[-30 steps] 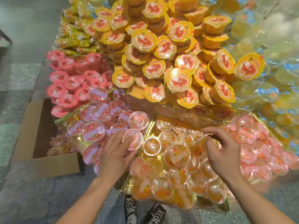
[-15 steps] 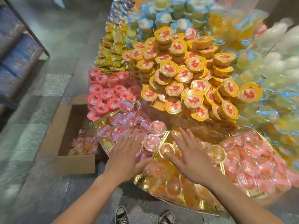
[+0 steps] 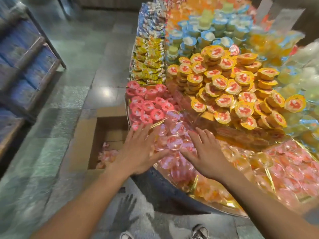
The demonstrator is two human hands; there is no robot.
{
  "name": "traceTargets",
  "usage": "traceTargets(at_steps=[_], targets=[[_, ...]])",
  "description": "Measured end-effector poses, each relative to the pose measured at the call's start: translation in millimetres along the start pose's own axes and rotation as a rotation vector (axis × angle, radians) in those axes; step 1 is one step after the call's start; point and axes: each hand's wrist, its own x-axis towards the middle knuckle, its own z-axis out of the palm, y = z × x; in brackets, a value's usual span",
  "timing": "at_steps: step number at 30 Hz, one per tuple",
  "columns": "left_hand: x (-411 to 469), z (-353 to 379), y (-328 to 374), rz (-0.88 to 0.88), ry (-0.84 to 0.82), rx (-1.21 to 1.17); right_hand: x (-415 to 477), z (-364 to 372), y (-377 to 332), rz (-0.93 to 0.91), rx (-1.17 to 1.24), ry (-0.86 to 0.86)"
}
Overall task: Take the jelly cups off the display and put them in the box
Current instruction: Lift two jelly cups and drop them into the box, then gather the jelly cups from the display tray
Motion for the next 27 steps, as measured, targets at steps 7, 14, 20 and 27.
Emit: traceTargets(at_steps=[7, 14, 20, 27], targets=[[-12, -44, -78, 0.029, -0.025, 0.086, 11, -2, -85, 0.047, 0.092, 0.008], [-6, -66, -154, 0.017, -0.034, 0.073, 53, -6, -148, -0.005, 0.169, 0.030], [25, -78, -232, -0.023, -0.032, 0.101, 132, 8, -203, -0.081, 0.176, 0.032], [69, -93, -318, -0.086, -0.118, 0.064, 229, 30, -261, -0.102, 0.182, -0.025]])
